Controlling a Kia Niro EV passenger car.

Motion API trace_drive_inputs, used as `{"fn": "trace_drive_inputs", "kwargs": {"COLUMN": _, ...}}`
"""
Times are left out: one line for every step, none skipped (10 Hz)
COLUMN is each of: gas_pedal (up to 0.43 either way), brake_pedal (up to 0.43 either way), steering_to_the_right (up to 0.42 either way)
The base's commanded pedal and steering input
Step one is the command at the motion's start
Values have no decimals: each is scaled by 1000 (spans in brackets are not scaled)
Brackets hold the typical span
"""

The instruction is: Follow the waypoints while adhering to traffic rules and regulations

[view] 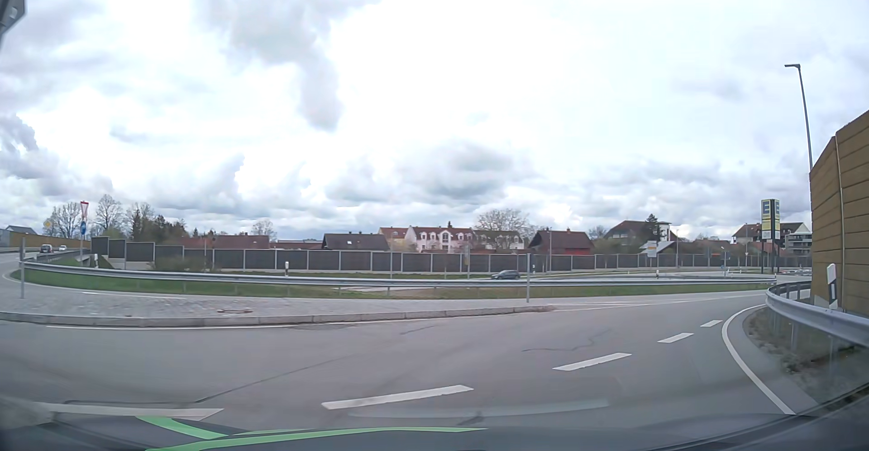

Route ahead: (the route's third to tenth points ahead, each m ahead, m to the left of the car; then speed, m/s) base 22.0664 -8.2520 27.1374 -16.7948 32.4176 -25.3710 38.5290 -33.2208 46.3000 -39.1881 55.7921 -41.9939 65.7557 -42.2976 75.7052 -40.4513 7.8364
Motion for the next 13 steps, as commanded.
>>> {"fn": "trace_drive_inputs", "kwargs": {"gas_pedal": 28, "brake_pedal": 0, "steering_to_the_right": 184}}
{"fn": "trace_drive_inputs", "kwargs": {"gas_pedal": 47, "brake_pedal": 0, "steering_to_the_right": 187}}
{"fn": "trace_drive_inputs", "kwargs": {"gas_pedal": 67, "brake_pedal": 0, "steering_to_the_right": 191}}
{"fn": "trace_drive_inputs", "kwargs": {"gas_pedal": 87, "brake_pedal": 0, "steering_to_the_right": 192}}
{"fn": "trace_drive_inputs", "kwargs": {"gas_pedal": 98, "brake_pedal": 0, "steering_to_the_right": 192}}
{"fn": "trace_drive_inputs", "kwargs": {"gas_pedal": 118, "brake_pedal": 0, "steering_to_the_right": 194}}
{"fn": "trace_drive_inputs", "kwargs": {"gas_pedal": 138, "brake_pedal": 0, "steering_to_the_right": 195}}
{"fn": "trace_drive_inputs", "kwargs": {"gas_pedal": 138, "brake_pedal": 0, "steering_to_the_right": 197}}
{"fn": "trace_drive_inputs", "kwargs": {"gas_pedal": 150, "brake_pedal": 0, "steering_to_the_right": 199}}
{"fn": "trace_drive_inputs", "kwargs": {"gas_pedal": 157, "brake_pedal": 0, "steering_to_the_right": 199}}
{"fn": "trace_drive_inputs", "kwargs": {"gas_pedal": 169, "brake_pedal": 0, "steering_to_the_right": 200}}
{"fn": "trace_drive_inputs", "kwargs": {"gas_pedal": 177, "brake_pedal": 0, "steering_to_the_right": 200}}
{"fn": "trace_drive_inputs", "kwargs": {"gas_pedal": 177, "brake_pedal": 0, "steering_to_the_right": 200}}
